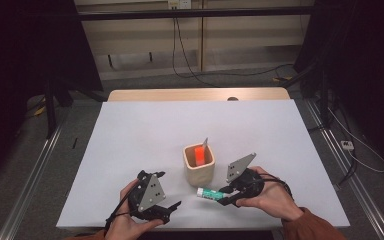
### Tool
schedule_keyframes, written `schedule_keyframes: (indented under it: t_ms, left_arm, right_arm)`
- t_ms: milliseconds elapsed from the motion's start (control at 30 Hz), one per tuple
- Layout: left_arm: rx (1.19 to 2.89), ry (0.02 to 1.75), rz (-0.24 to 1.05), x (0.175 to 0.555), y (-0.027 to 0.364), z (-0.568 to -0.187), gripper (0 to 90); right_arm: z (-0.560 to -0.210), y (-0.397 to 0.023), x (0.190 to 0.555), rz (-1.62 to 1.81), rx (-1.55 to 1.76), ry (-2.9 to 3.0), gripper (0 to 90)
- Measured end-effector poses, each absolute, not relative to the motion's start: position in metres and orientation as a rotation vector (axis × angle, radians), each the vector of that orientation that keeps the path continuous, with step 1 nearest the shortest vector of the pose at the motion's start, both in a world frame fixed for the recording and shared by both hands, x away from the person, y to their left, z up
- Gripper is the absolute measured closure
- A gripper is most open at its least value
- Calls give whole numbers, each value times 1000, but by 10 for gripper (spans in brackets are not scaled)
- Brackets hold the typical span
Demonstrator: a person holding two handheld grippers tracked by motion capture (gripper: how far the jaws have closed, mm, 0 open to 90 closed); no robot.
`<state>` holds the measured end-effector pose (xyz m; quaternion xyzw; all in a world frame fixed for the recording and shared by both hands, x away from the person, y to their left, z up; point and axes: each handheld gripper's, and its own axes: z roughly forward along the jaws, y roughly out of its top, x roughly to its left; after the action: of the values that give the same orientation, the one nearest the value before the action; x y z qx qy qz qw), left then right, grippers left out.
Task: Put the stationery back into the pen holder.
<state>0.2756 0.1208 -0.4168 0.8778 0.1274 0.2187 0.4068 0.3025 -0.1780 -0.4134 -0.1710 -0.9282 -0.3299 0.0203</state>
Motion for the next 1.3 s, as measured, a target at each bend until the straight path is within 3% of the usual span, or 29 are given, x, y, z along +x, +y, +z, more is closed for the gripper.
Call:
schedule_keyframes:
  t_ms: [200, 667, 1167, 1200, 1233, 1300]
  left_arm:
    - [2230, 294, 556, 275, 118, -419, 102]
    - [2306, 144, 724, 265, 101, -422, 133]
    - [2416, -77, 857, 264, 73, -424, 304]
    - [2373, -34, 839, 263, 70, -428, 322]
    - [2446, -134, 897, 264, 70, -422, 330]
    - [2387, -108, 899, 261, 64, -427, 358]
  right_arm:
    - [-411, -168, 300, -1019, -512, -2877, 663]
    - [-401, -155, 300, -1000, -532, -2898, 663]
    - [-399, -144, 306, -960, -549, -2898, 663]
    - [-399, -144, 307, -952, -554, -2901, 663]
    - [-399, -144, 307, -951, -558, -2899, 663]
    - [-399, -144, 307, -947, -575, -2894, 662]
